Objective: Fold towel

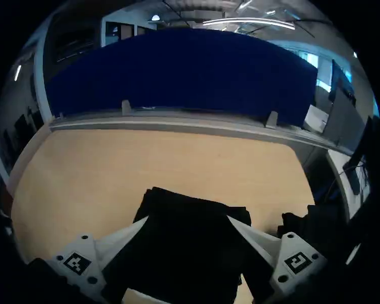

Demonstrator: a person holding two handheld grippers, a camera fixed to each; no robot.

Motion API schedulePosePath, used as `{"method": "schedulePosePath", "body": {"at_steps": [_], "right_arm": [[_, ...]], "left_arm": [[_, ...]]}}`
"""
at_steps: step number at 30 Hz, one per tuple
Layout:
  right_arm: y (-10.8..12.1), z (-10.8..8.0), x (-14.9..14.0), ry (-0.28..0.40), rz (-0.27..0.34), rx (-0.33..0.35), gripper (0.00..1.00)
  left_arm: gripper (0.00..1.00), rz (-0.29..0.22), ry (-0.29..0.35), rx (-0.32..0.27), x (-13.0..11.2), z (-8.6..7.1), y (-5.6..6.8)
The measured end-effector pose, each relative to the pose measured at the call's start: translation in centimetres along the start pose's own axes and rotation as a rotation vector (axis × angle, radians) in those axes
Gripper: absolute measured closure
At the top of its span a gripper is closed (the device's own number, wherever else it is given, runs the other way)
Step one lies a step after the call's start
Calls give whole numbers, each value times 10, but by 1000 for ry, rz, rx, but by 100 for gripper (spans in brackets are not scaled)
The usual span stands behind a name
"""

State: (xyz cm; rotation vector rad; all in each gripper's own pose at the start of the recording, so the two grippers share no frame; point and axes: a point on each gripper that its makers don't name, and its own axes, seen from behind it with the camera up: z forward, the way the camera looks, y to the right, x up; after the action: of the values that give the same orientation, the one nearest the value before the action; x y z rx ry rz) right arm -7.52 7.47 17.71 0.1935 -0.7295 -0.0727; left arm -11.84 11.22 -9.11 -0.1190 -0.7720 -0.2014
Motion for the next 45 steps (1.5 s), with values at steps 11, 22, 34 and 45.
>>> {"method": "schedulePosePath", "body": {"at_steps": [11,22,34,45], "right_arm": [[-12,-41,-42,4,-22,-42,0],[-7,-35,-84,-65,-4,-48,0],[-11,-48,-67,-23,2,-35,0],[-32,-108,-14,166,70,-17,0]], "left_arm": [[14,5,9,-15,2,1,4],[14,9,10,-17,2,-3,4],[14,3,22,-11,4,-7,-1],[14,-4,63,-30,18,-5,-7]]}}
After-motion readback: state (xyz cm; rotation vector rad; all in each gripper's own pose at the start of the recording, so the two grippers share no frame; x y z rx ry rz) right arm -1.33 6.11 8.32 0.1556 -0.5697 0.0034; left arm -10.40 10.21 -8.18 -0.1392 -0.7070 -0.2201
